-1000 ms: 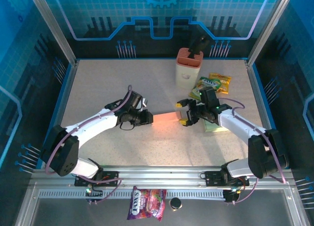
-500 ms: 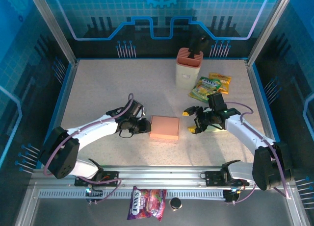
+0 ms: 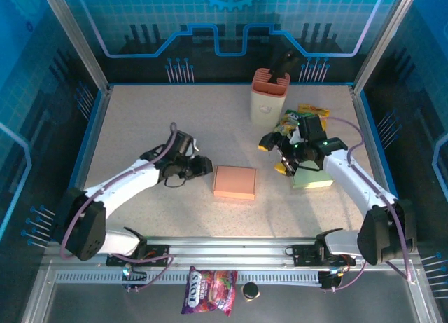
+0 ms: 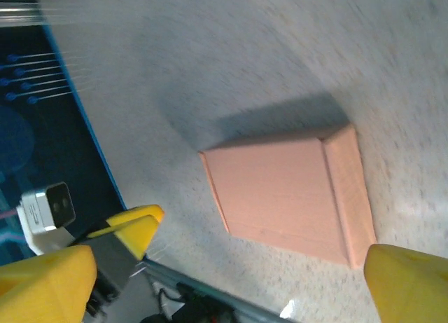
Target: Fold the paper box
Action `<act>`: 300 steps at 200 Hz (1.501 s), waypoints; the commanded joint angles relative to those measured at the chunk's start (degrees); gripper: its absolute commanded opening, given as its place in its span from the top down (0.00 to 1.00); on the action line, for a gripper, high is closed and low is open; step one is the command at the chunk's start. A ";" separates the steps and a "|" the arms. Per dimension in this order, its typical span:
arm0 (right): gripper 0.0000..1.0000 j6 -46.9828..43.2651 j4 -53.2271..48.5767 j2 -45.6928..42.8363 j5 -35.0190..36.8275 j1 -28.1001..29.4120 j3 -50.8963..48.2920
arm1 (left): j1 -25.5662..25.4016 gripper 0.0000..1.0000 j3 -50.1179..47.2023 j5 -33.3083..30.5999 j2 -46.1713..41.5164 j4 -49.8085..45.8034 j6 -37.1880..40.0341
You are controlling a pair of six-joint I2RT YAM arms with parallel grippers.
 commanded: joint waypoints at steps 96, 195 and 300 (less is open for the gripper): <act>0.00 -39.63 17.11 -33.58 61.07 -3.07 -19.97 | 16.96 0.01 -3.54 -33.98 -18.79 2.62 6.49; 0.00 -51.68 60.12 -17.57 53.04 -4.57 -43.76 | 17.03 0.01 -17.79 -37.67 -22.65 16.22 18.83; 0.00 -56.05 96.71 14.33 40.49 -8.42 -42.47 | 17.66 0.01 -21.09 -36.38 -23.73 18.37 17.73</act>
